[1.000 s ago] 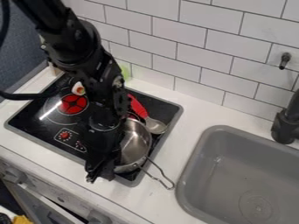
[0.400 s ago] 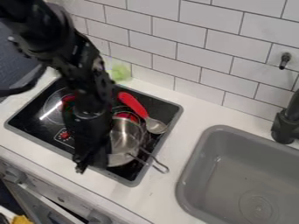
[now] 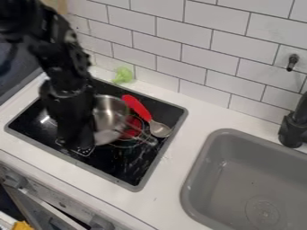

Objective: Put the silver pot to the bottom left of the stove

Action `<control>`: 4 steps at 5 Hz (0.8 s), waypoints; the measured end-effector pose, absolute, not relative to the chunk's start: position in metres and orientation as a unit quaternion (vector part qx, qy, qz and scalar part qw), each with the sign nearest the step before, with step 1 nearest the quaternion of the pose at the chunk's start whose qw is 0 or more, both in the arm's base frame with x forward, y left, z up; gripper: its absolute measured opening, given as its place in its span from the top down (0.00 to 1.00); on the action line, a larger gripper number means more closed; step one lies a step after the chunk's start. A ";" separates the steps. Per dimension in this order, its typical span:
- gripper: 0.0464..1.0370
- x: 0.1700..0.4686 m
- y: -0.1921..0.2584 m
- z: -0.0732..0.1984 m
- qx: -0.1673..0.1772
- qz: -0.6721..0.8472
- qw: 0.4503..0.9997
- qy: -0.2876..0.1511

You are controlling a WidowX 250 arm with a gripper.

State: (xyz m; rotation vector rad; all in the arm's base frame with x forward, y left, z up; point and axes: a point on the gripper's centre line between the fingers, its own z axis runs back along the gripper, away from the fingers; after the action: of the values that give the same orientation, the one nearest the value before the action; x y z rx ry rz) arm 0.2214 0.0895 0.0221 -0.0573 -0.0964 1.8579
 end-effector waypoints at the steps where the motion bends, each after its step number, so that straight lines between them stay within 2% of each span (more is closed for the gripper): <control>1: 0.96 0.227 0.122 0.033 -0.043 0.830 0.552 -0.064; 3: 0.96 0.229 0.179 0.026 -0.017 0.875 0.478 -0.079; 4: 0.96 0.229 0.192 0.013 -0.001 0.876 0.476 -0.075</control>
State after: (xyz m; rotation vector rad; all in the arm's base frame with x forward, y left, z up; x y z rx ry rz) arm 0.2295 0.1919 0.0133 -0.0017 -0.1834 2.1404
